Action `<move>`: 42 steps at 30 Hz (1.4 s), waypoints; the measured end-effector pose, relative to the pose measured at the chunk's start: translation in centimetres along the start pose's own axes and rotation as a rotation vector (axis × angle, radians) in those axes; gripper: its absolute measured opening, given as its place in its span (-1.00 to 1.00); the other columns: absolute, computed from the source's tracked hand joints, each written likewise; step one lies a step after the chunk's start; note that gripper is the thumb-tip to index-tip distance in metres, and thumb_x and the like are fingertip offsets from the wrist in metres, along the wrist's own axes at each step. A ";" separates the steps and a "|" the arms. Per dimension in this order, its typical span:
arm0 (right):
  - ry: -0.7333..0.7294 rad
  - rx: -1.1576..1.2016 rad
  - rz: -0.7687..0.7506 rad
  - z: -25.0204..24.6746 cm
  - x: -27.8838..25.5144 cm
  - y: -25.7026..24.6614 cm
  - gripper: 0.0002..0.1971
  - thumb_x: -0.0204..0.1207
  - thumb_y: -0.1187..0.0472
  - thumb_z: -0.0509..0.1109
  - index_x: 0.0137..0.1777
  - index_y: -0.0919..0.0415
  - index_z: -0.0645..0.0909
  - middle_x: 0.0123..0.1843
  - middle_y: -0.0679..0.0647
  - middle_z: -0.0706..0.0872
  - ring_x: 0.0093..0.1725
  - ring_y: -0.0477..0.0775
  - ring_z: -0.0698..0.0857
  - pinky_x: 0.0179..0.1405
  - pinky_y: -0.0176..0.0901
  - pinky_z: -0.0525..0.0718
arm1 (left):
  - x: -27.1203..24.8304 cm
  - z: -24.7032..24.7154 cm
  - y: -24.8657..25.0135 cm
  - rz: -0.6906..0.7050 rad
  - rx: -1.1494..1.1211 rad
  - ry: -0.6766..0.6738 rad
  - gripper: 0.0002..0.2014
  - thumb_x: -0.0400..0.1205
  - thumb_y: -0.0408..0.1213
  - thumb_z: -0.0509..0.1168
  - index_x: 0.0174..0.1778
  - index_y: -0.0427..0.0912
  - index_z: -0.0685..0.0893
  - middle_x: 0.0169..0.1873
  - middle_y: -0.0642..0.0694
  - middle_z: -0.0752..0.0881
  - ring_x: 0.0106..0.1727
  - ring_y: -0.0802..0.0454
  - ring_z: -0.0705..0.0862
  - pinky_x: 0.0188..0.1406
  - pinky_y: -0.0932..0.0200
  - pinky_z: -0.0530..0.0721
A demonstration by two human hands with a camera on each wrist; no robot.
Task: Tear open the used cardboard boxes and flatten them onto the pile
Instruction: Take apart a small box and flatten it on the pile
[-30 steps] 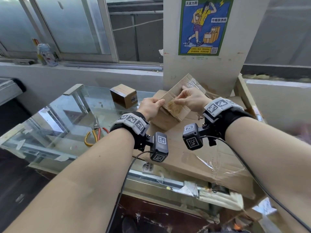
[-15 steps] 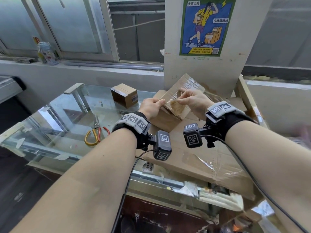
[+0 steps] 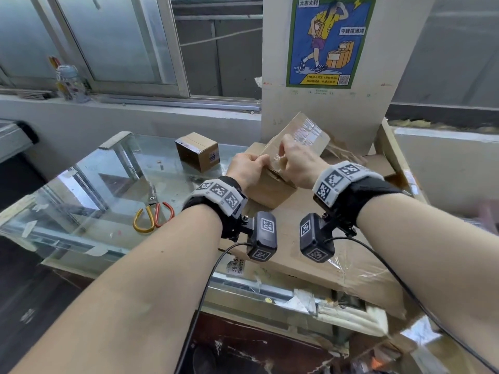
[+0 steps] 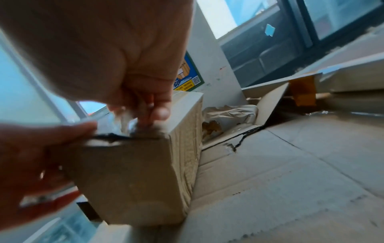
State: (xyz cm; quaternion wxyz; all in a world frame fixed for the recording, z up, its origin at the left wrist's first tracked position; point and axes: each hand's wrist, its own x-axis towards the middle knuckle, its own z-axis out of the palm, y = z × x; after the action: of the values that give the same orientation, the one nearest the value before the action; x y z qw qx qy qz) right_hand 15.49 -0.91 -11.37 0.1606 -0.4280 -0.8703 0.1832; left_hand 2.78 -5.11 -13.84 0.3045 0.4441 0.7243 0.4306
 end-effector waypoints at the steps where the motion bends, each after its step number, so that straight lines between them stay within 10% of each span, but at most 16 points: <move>1: -0.016 -0.072 -0.009 0.2 0.0 -0.2 -0.84 0.65 0.18 0.15 0.10 0.27 0.35 -0.09 0.17 0.56 -0.10 0.20 0.55 -0.10 0.03 0.51 | -0.1 0.0 0.2 0.021 0.016 -0.004 -0.74 0.69 -0.10 0.25 -0.10 -0.16 0.75 -0.02 -0.23 0.75 -0.05 -0.03 0.59 0.05 0.07 0.58; 14: -0.195 -0.232 -0.012 -1.0 -0.6 -1.0 -0.66 0.64 0.12 0.21 0.28 0.31 0.31 0.21 0.28 0.63 0.15 0.26 0.61 -0.02 -0.09 0.43 | 0.4 -0.7 1.1 0.138 0.132 -0.028 -0.71 0.68 -0.11 0.27 0.00 -0.25 0.79 0.01 -0.20 0.78 -0.01 -0.05 0.65 0.12 0.09 0.58; 23: -0.309 -0.284 -0.067 -2.3 0.4 -0.5 -0.82 0.63 0.09 0.32 -0.07 0.20 0.63 -0.06 0.10 0.57 0.01 0.07 0.52 -0.05 -0.21 0.40 | 1.3 -0.7 0.8 0.169 0.170 -0.074 -0.79 0.66 -0.13 0.31 -0.12 -0.18 0.76 -0.16 -0.12 0.73 -0.10 0.06 0.58 -0.01 0.15 0.53; 29: -0.342 -0.139 -0.040 -2.2 0.6 0.5 -0.66 0.66 0.12 0.27 -0.39 0.09 0.47 -0.14 0.11 0.59 -0.14 0.01 0.50 -0.08 -0.18 0.42 | 1.2 -0.9 0.4 0.179 0.182 -0.085 -0.72 0.67 -0.12 0.29 0.01 -0.25 0.79 -0.10 -0.16 0.75 -0.09 0.07 0.59 -0.01 0.18 0.53; 42: -0.303 0.187 0.034 -2.0 0.2 1.7 -0.72 0.62 0.20 0.30 -0.35 0.17 0.58 -0.35 0.02 0.56 -0.22 0.04 0.51 -0.09 -0.11 0.51 | 1.2 -0.7 0.5 0.173 0.155 -0.091 -0.78 0.66 -0.10 0.30 -0.09 -0.15 0.77 -0.14 -0.11 0.72 -0.09 0.04 0.60 0.02 0.12 0.57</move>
State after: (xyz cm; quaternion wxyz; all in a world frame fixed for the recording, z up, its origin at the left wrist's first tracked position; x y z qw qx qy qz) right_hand 17.42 0.64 -10.39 0.0635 -0.3933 -0.8563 0.3286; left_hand 1.90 -4.21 -13.16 0.2637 0.5463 0.6998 0.3772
